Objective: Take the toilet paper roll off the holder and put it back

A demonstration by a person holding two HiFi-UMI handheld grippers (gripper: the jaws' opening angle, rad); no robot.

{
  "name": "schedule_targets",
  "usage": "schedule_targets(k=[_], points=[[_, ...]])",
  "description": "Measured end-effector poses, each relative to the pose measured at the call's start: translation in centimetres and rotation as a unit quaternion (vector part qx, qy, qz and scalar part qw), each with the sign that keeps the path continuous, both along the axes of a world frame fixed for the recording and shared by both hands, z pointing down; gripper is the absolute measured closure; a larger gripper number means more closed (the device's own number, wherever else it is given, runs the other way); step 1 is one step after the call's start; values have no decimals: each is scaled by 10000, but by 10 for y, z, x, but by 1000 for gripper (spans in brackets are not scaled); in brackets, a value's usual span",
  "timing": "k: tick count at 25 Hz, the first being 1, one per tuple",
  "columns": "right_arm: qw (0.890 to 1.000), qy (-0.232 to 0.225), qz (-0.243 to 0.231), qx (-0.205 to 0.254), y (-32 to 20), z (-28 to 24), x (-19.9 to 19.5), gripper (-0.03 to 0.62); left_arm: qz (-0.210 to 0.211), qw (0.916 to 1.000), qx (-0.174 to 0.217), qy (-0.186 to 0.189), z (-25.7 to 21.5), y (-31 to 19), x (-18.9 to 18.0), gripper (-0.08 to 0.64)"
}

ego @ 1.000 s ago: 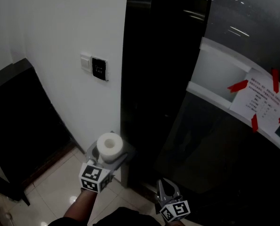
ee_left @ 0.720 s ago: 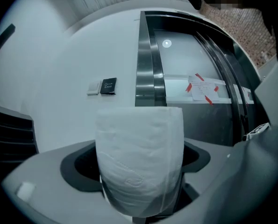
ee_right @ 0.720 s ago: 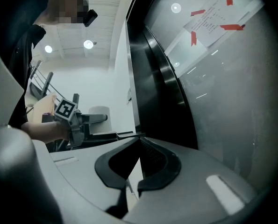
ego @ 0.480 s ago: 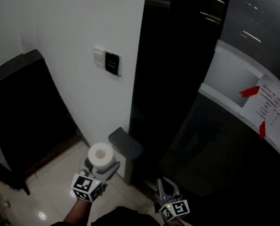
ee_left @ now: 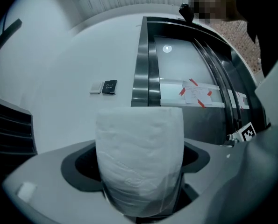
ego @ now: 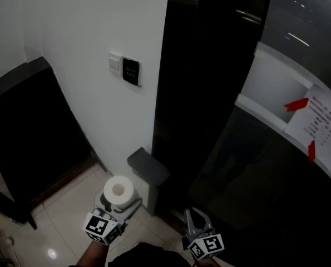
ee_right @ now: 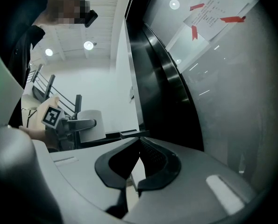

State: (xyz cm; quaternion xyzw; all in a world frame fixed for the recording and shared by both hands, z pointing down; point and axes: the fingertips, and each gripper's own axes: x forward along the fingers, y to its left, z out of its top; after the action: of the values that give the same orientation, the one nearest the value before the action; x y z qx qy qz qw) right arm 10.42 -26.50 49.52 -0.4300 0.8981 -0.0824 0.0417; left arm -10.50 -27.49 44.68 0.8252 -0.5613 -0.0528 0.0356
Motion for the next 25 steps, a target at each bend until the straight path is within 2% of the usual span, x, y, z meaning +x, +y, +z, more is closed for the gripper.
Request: schedule_targets(k=[4,11,21,25], points=[[10000,-5,39,-13,2,0,2,578,240,9994,20,231,-6,5,7,93],[10000,-57,75,-14,3,1,4,578,153,9998,63,134,-10,3,6,91],[9999,-73,88,-20,4,1,5,578,226,9996,64,178,-8,3,10,91],[9999,-71,145,1,6,-1,9,578,293,9985,36,467,-5,0,14,91]])
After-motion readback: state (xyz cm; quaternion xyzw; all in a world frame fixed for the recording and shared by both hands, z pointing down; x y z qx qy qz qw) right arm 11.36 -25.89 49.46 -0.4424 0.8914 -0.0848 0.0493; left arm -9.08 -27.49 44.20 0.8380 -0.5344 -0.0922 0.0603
